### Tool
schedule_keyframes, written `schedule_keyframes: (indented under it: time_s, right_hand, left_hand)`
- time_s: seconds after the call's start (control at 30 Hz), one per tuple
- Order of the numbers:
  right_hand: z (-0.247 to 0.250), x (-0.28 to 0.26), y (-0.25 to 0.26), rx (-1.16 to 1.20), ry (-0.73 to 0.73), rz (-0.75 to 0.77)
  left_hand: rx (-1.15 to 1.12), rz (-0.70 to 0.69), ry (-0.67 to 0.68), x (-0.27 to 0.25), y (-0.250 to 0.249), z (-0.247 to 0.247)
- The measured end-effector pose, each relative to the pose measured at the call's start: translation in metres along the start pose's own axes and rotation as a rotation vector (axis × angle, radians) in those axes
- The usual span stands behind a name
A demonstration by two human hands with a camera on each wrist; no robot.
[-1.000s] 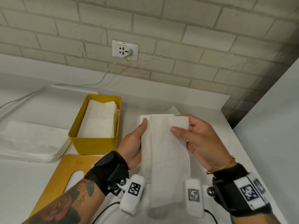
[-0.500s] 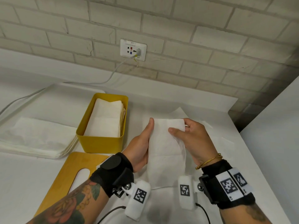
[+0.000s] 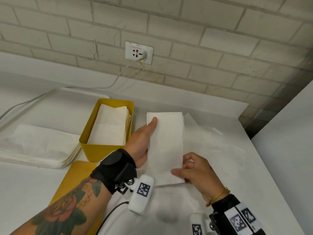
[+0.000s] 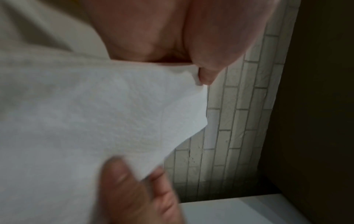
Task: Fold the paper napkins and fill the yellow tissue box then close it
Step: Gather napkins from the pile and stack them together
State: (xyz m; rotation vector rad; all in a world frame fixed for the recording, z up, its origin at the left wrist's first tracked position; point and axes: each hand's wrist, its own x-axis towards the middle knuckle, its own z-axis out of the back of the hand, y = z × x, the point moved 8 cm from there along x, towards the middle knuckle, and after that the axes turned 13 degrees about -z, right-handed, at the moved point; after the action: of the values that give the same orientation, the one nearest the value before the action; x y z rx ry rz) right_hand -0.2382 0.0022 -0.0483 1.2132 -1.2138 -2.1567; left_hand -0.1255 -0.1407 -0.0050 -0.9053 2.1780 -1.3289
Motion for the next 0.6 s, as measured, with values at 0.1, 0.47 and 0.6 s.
schedule_keyframes:
  time_s: [0.1, 0.47, 0.6]
  right_hand:
    - [0.011, -0.005, -0.004, -0.04, 0.05, -0.033]
    - [-0.017, -0.021, 0.056, 0.281, -0.004, 0.275]
    - [-0.04, -0.025, 0.049, 0.352, -0.01, 0.285]
  left_hand:
    - [-0.02, -0.037, 0.005, 0.0, -0.013, 0.0]
    - [0.372, -0.289, 0.139, -0.028, -0.022, -0.012]
    - [0.436, -0.383, 0.0, -0.054, -0.009, 0.01]
